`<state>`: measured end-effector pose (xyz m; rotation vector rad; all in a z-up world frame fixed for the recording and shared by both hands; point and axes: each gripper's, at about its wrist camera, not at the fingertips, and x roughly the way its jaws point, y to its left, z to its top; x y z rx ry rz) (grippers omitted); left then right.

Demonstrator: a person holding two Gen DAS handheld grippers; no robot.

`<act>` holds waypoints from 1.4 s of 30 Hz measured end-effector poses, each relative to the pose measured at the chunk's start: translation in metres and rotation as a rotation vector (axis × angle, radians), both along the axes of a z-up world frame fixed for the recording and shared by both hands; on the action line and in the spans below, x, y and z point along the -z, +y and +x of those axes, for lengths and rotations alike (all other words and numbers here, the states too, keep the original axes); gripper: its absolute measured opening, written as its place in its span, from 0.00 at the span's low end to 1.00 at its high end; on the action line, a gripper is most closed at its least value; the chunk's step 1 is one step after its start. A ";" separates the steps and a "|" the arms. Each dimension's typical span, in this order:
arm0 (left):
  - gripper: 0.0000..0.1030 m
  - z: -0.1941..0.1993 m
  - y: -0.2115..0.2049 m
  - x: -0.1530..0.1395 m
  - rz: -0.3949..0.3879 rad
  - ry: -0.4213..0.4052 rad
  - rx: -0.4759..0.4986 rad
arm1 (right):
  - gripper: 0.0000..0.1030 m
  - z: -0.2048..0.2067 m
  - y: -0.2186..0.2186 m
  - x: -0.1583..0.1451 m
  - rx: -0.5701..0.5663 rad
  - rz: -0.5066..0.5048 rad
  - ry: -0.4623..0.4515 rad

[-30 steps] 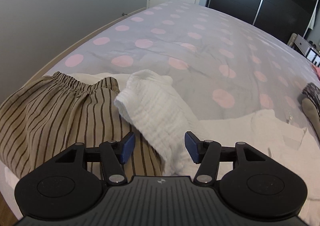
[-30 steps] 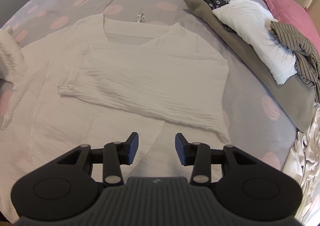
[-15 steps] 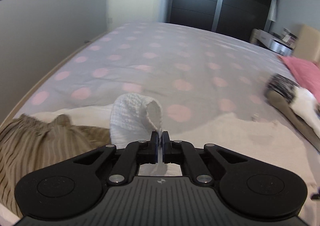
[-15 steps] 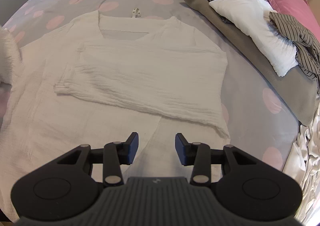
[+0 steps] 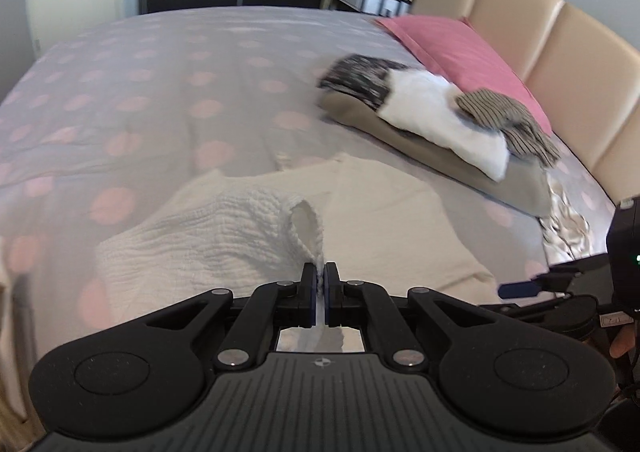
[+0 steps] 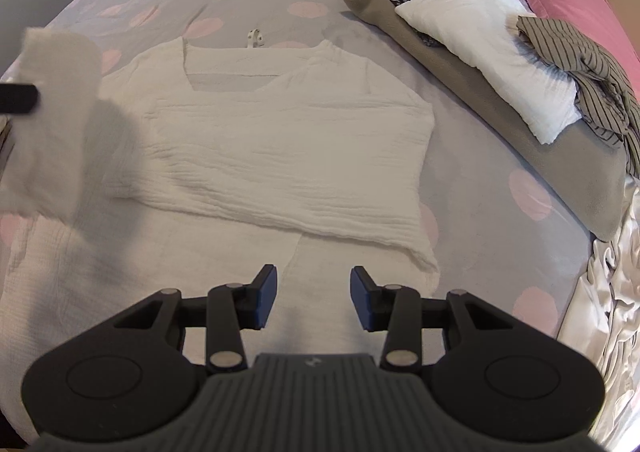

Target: Fold clothes

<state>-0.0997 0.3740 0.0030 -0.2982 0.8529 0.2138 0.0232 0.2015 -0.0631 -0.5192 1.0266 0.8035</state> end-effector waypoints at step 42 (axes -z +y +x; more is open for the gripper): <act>0.21 -0.077 0.141 0.082 0.031 0.157 -0.463 | 0.02 0.042 0.099 0.031 0.034 0.185 0.089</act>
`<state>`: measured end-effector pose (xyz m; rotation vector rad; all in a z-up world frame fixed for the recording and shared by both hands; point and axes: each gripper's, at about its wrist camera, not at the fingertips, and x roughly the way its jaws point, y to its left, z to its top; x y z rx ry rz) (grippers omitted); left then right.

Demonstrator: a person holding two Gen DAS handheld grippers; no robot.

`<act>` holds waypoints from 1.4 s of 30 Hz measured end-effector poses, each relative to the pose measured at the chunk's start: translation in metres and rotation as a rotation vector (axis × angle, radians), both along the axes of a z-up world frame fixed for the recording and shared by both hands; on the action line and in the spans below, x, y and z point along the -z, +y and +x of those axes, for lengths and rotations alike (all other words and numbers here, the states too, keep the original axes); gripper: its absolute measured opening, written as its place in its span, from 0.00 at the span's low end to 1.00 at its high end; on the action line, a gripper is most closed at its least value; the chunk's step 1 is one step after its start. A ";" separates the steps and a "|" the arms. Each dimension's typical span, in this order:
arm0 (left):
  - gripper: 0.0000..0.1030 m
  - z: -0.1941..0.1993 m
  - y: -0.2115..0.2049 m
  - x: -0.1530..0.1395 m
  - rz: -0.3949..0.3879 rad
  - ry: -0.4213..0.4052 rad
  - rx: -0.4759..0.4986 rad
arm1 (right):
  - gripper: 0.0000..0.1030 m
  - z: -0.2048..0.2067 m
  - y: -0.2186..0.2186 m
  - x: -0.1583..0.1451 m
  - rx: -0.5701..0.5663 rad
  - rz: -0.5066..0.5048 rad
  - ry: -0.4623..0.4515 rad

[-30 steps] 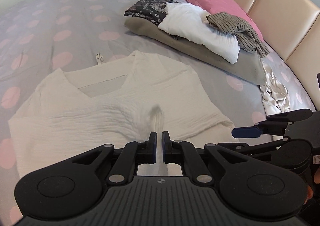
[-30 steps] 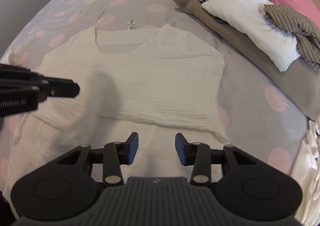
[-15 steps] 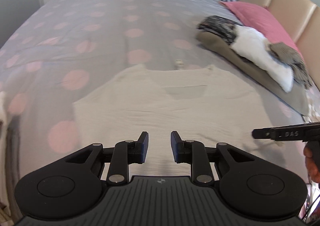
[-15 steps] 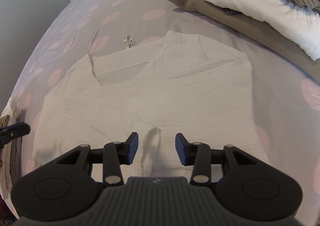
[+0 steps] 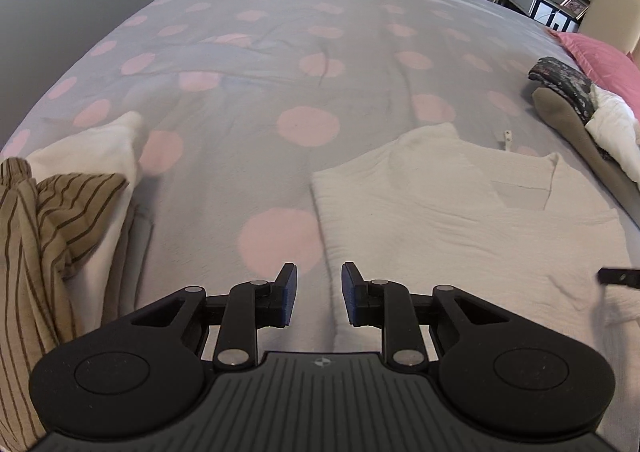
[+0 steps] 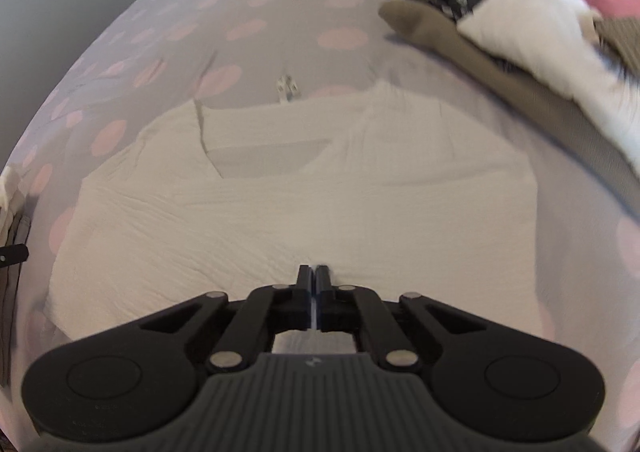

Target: Fold clothes

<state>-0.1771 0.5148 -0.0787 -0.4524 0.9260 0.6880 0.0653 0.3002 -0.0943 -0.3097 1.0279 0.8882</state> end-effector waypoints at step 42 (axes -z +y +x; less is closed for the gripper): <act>0.42 0.084 0.049 0.044 0.034 -0.099 0.006 | 0.39 0.069 -0.003 0.036 0.212 0.105 0.150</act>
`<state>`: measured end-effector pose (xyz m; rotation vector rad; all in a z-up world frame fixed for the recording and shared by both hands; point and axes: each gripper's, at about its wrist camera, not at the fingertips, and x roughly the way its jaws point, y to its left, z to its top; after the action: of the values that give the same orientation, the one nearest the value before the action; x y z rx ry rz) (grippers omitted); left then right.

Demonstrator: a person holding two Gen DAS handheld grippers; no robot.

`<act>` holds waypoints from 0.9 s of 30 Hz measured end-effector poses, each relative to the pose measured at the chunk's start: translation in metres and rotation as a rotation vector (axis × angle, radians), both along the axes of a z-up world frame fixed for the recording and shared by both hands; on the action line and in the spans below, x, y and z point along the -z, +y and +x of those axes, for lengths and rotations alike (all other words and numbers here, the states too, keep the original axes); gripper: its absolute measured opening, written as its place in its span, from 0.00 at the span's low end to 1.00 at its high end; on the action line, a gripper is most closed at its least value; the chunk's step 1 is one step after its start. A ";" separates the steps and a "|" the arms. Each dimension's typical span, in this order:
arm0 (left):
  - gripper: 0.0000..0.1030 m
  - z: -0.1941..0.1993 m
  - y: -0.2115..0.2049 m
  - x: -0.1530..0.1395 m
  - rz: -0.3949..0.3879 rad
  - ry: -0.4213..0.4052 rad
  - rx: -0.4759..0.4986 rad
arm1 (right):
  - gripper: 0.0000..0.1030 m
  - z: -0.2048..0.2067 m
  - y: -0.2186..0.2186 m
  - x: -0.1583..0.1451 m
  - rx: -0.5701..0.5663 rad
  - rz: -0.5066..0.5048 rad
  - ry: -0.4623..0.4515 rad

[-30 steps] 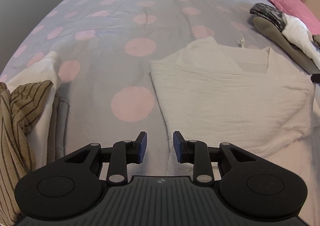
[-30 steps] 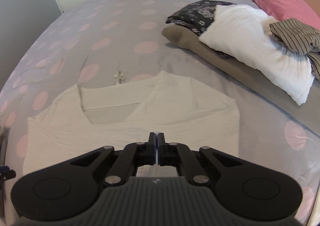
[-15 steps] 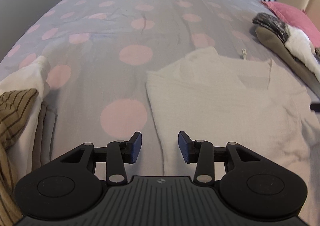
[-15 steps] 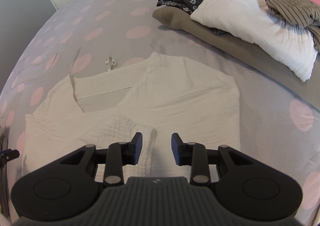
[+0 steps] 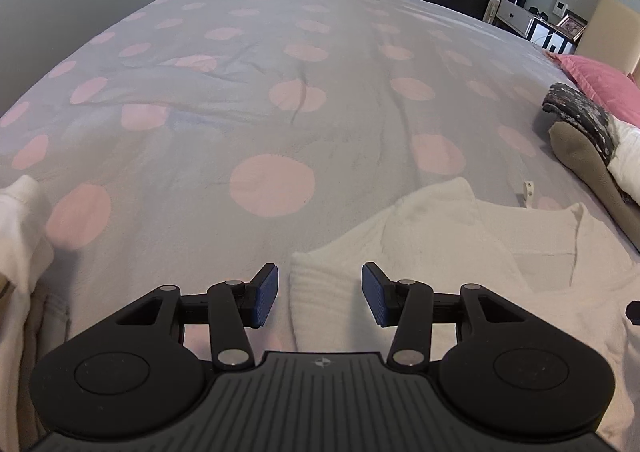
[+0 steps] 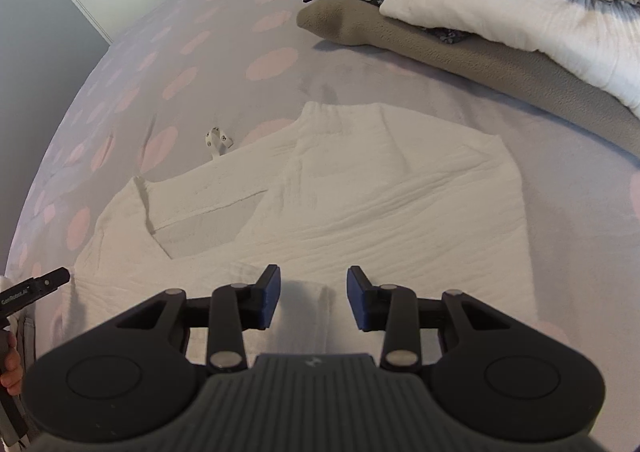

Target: Fold clothes

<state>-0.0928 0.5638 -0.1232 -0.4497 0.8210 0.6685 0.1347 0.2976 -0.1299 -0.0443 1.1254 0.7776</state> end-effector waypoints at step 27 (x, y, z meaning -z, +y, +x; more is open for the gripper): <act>0.15 -0.024 -0.005 -0.024 0.058 -0.034 -0.049 | 0.31 -0.017 -0.001 -0.025 -0.066 0.008 -0.070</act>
<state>-0.1168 0.5592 -0.0988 -0.4293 0.7583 0.7262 0.1179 0.2966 -0.1049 -0.1012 1.0585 0.8331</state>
